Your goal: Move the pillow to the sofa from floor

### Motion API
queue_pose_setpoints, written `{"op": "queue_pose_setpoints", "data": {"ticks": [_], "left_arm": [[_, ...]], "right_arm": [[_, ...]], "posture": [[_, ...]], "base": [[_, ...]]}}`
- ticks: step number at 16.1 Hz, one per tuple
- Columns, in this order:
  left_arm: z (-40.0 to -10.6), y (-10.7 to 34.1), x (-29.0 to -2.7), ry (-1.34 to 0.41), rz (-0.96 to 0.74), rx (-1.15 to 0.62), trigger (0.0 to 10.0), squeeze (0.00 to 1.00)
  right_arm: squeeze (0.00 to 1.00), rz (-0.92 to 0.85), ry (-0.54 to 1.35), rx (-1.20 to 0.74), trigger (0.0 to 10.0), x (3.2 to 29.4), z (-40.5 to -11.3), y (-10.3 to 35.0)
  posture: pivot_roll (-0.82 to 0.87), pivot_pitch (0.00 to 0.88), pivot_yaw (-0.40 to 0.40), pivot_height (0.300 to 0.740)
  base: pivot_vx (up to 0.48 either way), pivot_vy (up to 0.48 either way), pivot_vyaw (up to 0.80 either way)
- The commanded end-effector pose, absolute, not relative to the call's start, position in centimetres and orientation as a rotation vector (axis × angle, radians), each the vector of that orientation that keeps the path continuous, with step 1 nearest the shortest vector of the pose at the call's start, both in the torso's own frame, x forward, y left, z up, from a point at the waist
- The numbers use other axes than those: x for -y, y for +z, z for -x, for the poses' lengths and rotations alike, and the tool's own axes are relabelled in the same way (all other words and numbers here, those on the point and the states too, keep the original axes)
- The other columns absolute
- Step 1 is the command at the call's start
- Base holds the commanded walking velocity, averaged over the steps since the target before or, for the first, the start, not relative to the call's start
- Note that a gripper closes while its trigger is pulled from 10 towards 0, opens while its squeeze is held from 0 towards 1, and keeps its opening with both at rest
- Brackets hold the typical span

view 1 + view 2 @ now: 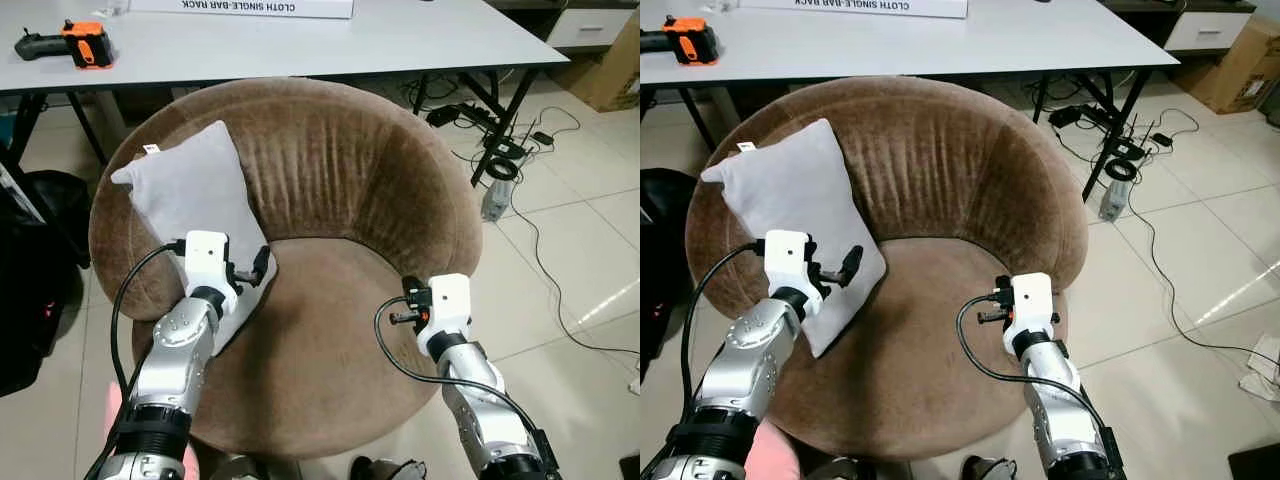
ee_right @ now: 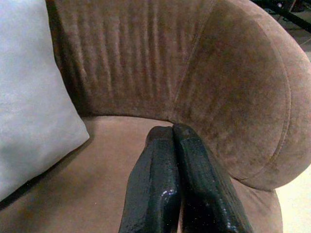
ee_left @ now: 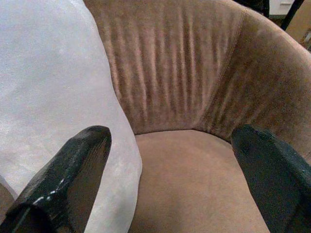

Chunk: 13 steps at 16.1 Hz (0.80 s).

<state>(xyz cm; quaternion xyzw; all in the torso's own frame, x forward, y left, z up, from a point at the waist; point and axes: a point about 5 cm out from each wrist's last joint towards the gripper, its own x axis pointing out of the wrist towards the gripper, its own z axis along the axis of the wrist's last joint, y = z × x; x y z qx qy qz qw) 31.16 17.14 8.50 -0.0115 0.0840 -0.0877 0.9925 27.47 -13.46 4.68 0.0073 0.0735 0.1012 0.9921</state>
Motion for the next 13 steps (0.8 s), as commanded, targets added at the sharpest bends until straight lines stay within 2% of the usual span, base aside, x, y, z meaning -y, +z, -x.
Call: {"op": "queue_pose_setpoints", "data": {"ticks": [1,6,10,13], "left_arm": [[-31.2,8.3,-16.8,-0.181,0.011,-0.174,10.0,0.0],[-31.2,8.1,-16.8,-0.173,0.011,-0.163,10.0,0.0],[-31.2,8.1,-16.7,-0.173,0.026,-0.158,10.0,0.0],[-31.3,8.2,-16.7,-0.173,0.051,-0.148,10.0,0.0]], "right_arm": [[0.0,-0.011,0.186,-0.148,10.0,13.8,-27.5,4.5],[0.0,-0.008,0.183,-0.157,10.0,13.7,-27.7,4.0],[0.0,-0.004,0.186,-0.17,10.0,13.6,-27.5,3.6],[0.0,0.002,0.19,-0.174,10.0,13.7,-27.3,3.4]], "posture": [[-0.07,0.063,-0.03,0.74],[-0.07,0.07,-0.025,0.74],[-0.07,0.073,-0.024,0.74],[-0.07,0.072,-0.031,0.74]], "base": [[0.0,0.0,0.0],[0.0,0.0,0.0],[-0.48,0.0,0.0],[-0.198,0.0,0.0]]}}
